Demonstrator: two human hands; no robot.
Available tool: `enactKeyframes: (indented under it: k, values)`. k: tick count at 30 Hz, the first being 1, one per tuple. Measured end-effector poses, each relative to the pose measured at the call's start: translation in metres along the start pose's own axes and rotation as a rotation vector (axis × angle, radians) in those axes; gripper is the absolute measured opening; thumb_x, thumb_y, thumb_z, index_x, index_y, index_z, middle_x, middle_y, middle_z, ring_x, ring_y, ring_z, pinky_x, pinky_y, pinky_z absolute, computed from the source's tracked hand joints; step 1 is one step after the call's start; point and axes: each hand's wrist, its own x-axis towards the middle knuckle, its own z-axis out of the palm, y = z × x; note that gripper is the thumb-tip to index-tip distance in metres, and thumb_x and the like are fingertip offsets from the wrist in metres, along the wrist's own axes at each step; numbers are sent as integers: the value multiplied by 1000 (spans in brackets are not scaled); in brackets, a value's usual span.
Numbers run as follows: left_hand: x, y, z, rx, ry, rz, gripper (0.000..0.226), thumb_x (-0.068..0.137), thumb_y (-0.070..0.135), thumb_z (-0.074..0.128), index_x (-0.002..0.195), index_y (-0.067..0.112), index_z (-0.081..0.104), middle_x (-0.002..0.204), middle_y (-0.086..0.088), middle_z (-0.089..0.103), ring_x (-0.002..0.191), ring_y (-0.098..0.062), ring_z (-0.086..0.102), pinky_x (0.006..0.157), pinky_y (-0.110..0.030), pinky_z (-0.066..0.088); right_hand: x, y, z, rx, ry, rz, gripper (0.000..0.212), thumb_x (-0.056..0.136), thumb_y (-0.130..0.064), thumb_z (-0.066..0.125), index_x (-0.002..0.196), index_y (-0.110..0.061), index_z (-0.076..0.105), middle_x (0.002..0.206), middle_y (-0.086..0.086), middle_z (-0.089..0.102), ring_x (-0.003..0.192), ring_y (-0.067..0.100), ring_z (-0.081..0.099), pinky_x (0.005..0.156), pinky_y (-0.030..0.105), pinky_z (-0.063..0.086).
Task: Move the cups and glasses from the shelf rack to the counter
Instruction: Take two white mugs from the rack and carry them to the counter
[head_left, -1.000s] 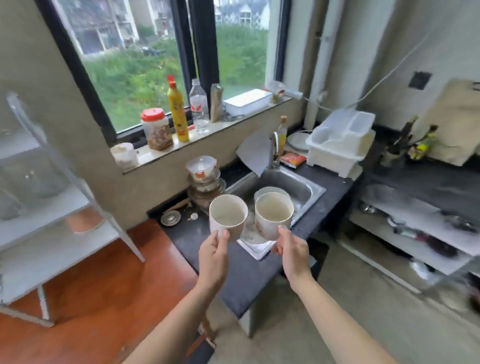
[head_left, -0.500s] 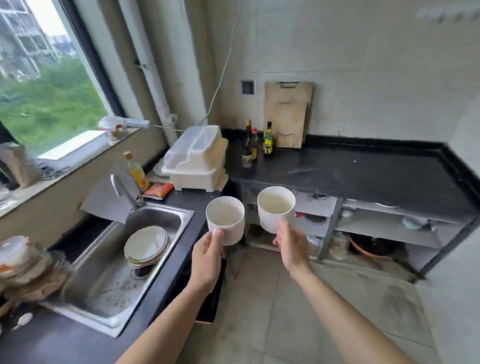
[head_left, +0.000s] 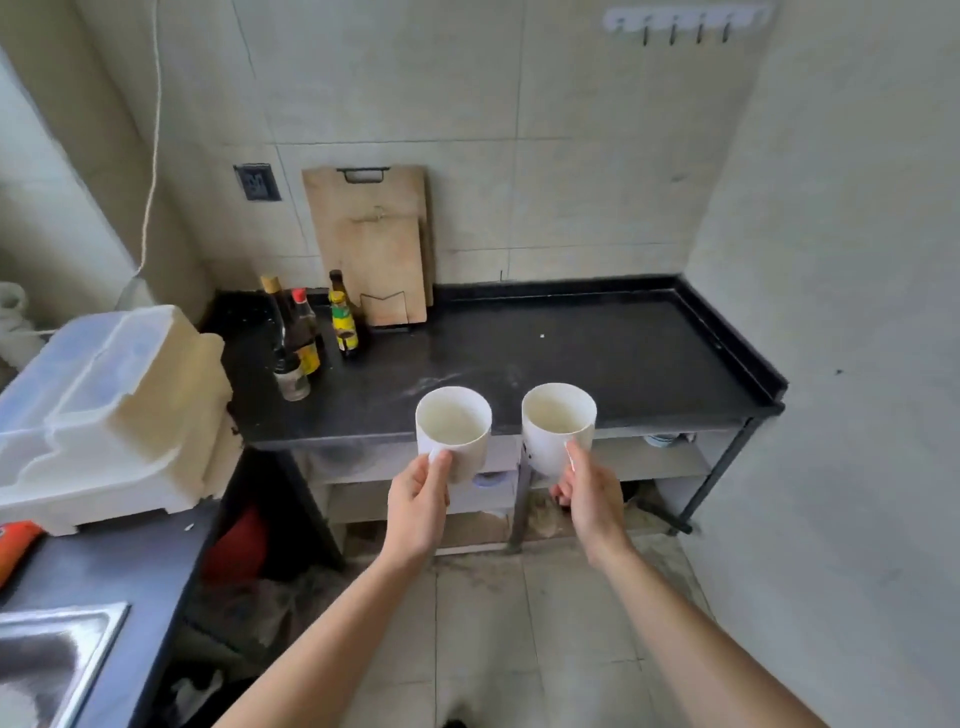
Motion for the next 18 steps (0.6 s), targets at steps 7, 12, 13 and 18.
enactKeyframes:
  k: [7,12,13,18]
  values:
    - [136,32,111,-41,-262,1,42,103,34,49,82,-1,58,65,4,49,57,-3,42,57,-19,39,107,-39,-62,-91,154,35,56,101,-56,45,66,-12,51,70,5,66,72,17,65,68,27,48]
    - [194,33,197,-19,-384,-14,45,103,37,49,87,-5,56,64,1,48,55,-5,42,55,-21,40,179,-37,-110,-3,227,58,51,103,-49,46,66,-14,47,65,-3,55,80,22,65,72,32,49]
    - [205,30,215,-9,-400,-21,46,102,38,49,87,-6,55,64,1,47,54,-6,42,55,-22,40,196,-32,-119,13,235,70,52,103,-49,46,64,-16,47,62,-6,54,79,21,64,71,29,48]
    - [254,14,304,75,-439,-29,45,102,40,47,84,-1,56,65,3,49,56,-3,43,56,-20,42,296,-16,-162,57,213,127,54,103,-46,45,58,-17,39,57,-9,47,79,20,64,73,28,47]
